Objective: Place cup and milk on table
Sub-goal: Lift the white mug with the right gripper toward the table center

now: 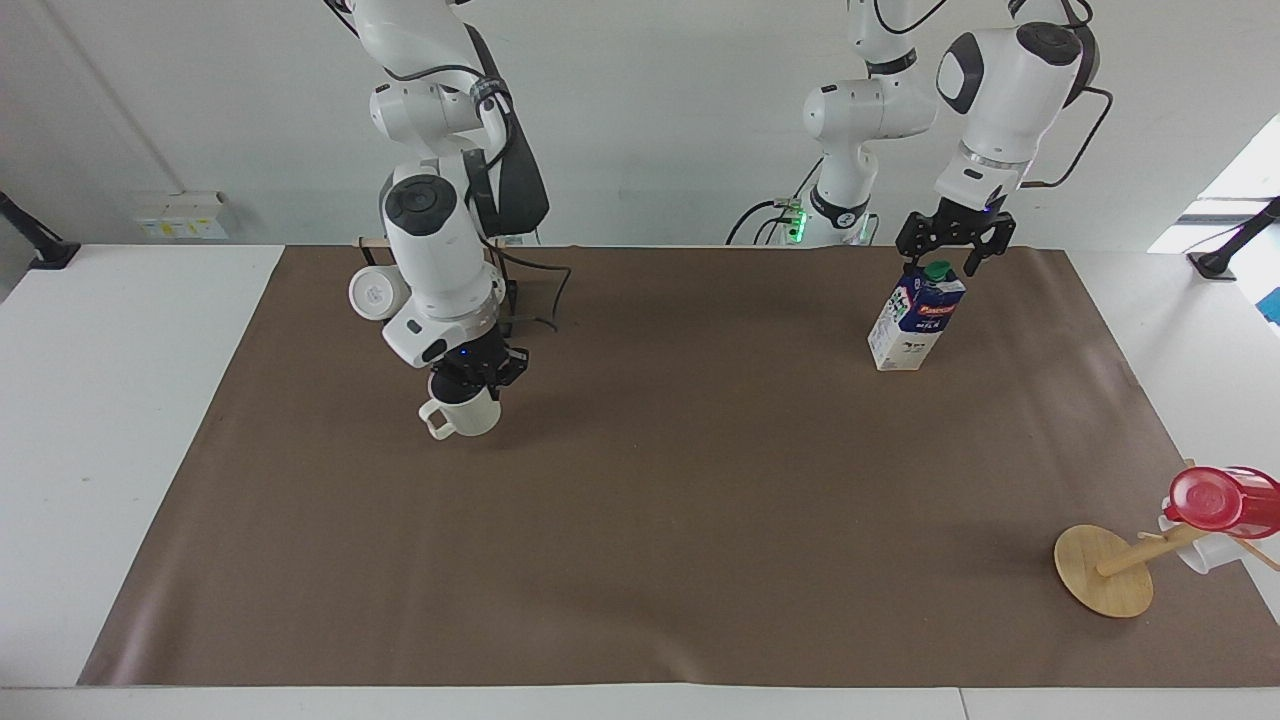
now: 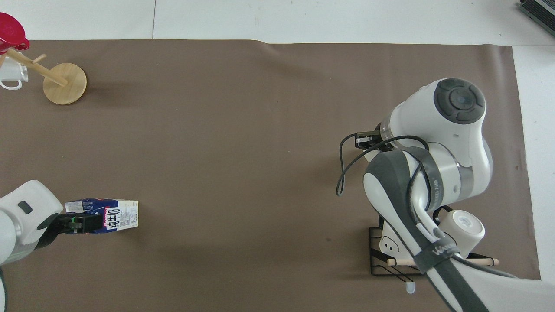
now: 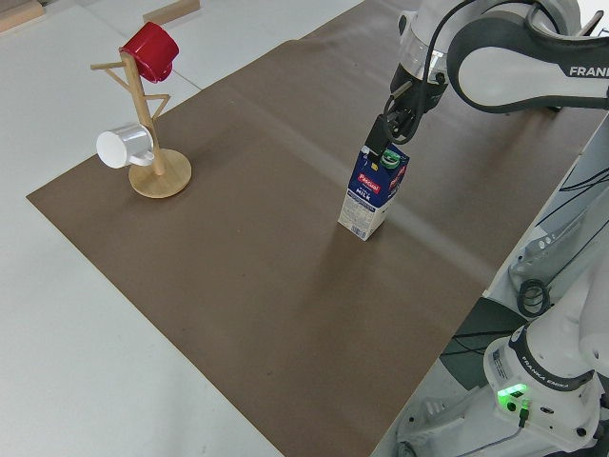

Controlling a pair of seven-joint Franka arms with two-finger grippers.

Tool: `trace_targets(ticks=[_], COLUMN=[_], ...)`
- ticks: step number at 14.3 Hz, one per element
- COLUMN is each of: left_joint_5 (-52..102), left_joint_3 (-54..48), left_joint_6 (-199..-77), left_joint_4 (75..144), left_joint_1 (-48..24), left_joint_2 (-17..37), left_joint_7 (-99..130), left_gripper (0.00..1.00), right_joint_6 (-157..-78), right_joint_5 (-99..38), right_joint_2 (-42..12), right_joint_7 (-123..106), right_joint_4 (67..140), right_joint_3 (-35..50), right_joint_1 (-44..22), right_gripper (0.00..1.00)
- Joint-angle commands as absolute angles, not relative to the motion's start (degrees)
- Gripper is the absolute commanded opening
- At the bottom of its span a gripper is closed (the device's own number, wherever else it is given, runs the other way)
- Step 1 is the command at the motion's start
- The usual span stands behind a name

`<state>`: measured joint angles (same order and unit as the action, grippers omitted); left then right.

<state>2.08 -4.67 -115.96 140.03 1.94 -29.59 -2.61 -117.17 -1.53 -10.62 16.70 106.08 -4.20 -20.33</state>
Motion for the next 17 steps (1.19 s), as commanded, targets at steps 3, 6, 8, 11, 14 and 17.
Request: trace_targets(ticks=[3, 6, 8, 11, 14, 17], left_joint_5=[2.9, 2.9, 2.9, 2.9, 2.8, 2.9], left_joint_3=[-4.1, -4.0, -4.0, -4.0, -4.0, -4.0], left_joint_6=[-118.4, -119.8, -120.8, -123.1, -123.3, -123.8], left_joint_4=[142.3, 143.0, 143.9, 145.6, 145.7, 146.7], left_joint_1=[1.1, 1.1, 1.1, 1.2, 1.2, 1.1], left_joint_2=[-31.0, -30.9, -30.9, -30.8, -30.6, -30.5], left_joint_7=[-4.0, -7.0, -8.8, -12.2, -12.5, -12.5], left_gripper=[1.0, 1.0, 1.0, 1.0, 1.0, 1.0], right_joint_6=[-116.5, -117.0, -117.2, -118.8, -121.5, -122.4], right_joint_5=[-1.6, -1.6, -1.8, -1.9, -1.6, -1.5], right_joint_2=[-11.4, -12.0, -12.7, -14.0, -15.9, -16.5], right_joint_7=[27.2, 32.2, 33.8, 36.0, 39.3, 39.7], right_joint_4=[104.3, 103.9, 103.7, 103.7, 103.5, 103.7], right_joint_3=[-4.3, -4.3, -4.3, -4.3, -4.3, -4.3], right_joint_1=[-26.9, -30.3, -31.9, -34.0, -37.4, -38.3], right_gripper=[0.0, 0.0, 0.0, 0.0, 0.0, 0.0])
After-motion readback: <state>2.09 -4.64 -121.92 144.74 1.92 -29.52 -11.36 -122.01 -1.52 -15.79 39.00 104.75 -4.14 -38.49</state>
